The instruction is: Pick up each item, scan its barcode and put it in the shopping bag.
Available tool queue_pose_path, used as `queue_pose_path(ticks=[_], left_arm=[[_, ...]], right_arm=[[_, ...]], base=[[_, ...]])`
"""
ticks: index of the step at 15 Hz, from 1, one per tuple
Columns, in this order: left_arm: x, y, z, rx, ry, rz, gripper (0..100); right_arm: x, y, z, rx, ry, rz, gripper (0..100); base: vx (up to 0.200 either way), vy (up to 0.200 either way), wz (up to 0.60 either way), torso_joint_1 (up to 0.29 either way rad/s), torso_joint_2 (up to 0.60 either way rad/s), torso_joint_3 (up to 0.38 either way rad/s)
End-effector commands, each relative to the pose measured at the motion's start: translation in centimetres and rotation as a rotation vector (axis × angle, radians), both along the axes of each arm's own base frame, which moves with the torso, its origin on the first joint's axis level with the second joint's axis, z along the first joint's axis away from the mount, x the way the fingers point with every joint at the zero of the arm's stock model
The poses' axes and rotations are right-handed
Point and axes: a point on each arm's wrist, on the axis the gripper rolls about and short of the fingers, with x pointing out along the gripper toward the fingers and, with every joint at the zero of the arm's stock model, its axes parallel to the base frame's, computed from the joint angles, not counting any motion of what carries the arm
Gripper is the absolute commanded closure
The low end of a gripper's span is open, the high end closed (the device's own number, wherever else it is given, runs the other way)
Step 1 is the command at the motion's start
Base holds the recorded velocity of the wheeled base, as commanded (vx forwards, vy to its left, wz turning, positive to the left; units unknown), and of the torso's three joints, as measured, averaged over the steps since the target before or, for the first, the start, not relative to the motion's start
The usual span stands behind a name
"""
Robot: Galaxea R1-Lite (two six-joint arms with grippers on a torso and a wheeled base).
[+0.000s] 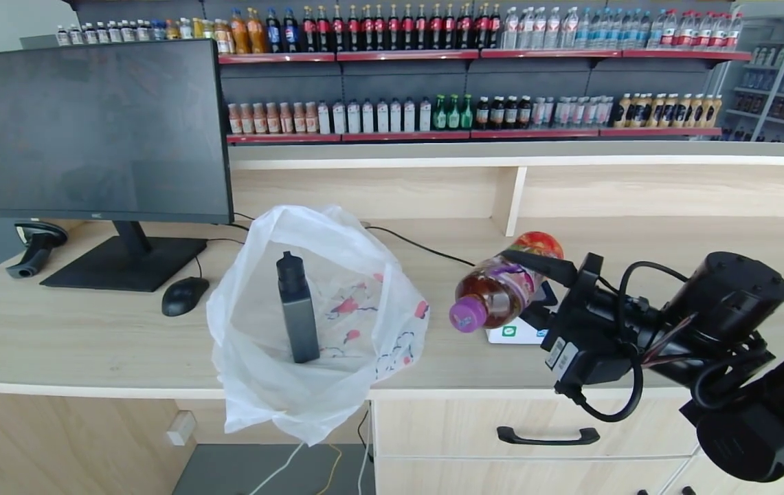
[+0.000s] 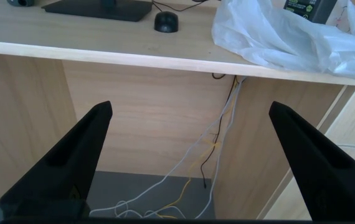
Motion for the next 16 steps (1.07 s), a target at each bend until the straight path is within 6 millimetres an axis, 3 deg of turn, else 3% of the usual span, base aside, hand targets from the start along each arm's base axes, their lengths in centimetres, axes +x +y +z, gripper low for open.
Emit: queue_pose_path(ticks=[1,16], left_arm=[[0.00,0.00,0.01,-0.001,-0.001,0.000,0],[0.00,0.00,0.01,0.001,-0.001,0.000,0]], right_arm=[[0.17,0.01,-0.05,-0.005,-0.007,0.006,100],[0.86,0.16,-0.69,-0.025,-0.013,0.010,100]], base=[[0.000,0.000,0.00,0.000,0.00,0.000],[0.000,0.000,0.00,0.000,0.00,0.000]])
